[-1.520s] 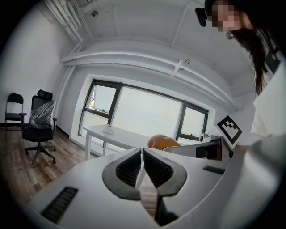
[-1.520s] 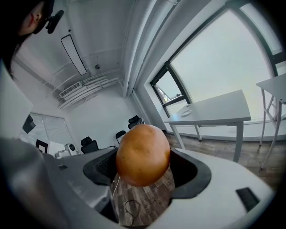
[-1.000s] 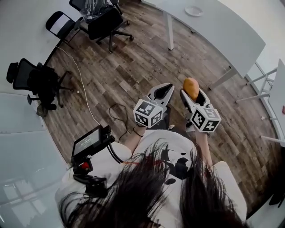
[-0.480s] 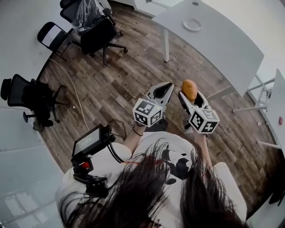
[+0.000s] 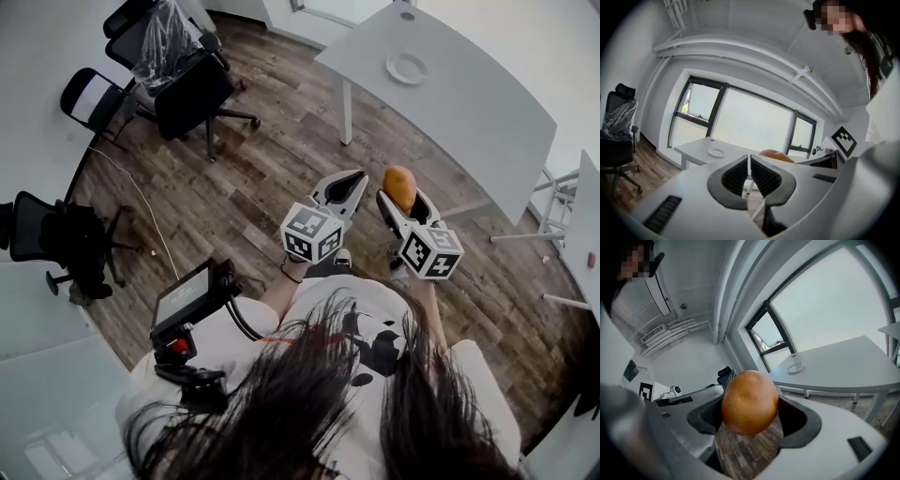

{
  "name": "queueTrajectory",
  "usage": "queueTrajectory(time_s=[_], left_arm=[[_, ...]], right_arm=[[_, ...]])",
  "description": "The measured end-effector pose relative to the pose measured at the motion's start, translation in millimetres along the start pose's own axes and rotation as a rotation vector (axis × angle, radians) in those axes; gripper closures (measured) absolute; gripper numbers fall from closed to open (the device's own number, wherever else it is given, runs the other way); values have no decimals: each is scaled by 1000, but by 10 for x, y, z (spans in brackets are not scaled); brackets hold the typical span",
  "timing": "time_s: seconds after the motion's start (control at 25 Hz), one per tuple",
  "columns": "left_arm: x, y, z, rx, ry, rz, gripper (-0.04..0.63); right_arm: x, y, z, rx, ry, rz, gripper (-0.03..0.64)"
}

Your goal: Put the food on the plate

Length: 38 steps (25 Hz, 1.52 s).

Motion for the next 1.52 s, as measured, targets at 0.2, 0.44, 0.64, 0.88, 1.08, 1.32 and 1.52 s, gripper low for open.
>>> queueTrajectory(time_s=[0.2, 0.44, 0.64, 0.88, 1.08, 1.32, 1.52], left_arm=[[-4, -166, 194, 31, 22, 20, 589], [16, -315, 277, 61, 51, 37, 589], [87, -496, 381, 60, 68, 61, 589], [18, -636, 486, 42, 68, 55, 589], [-111, -1064, 662, 29, 61, 53, 589], [-297, -1703, 768, 26, 49, 45, 589], [-467, -2169, 925, 11, 47, 45, 589]], right_arm=[[-66, -184, -57, 35, -7, 6, 259], [-82, -251, -163, 81, -29, 15, 259], [-103, -386, -354, 94, -47, 31, 259], [-234, -544, -468, 76, -46, 27, 259], [-466, -852, -755, 56, -45, 32, 259], [-852, -1155, -1251, 42, -38, 29, 259], [-1163, -1424, -1590, 32, -41, 34, 259]])
Point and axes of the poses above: the fingertips, and each gripper's own axes: y backward along the fingers, z to its left, x out of its underside, the point moved 3 cm from there along y, backward along the fingers, and after that the axes turned 9 degrees about -x, right-handed, at the moved point
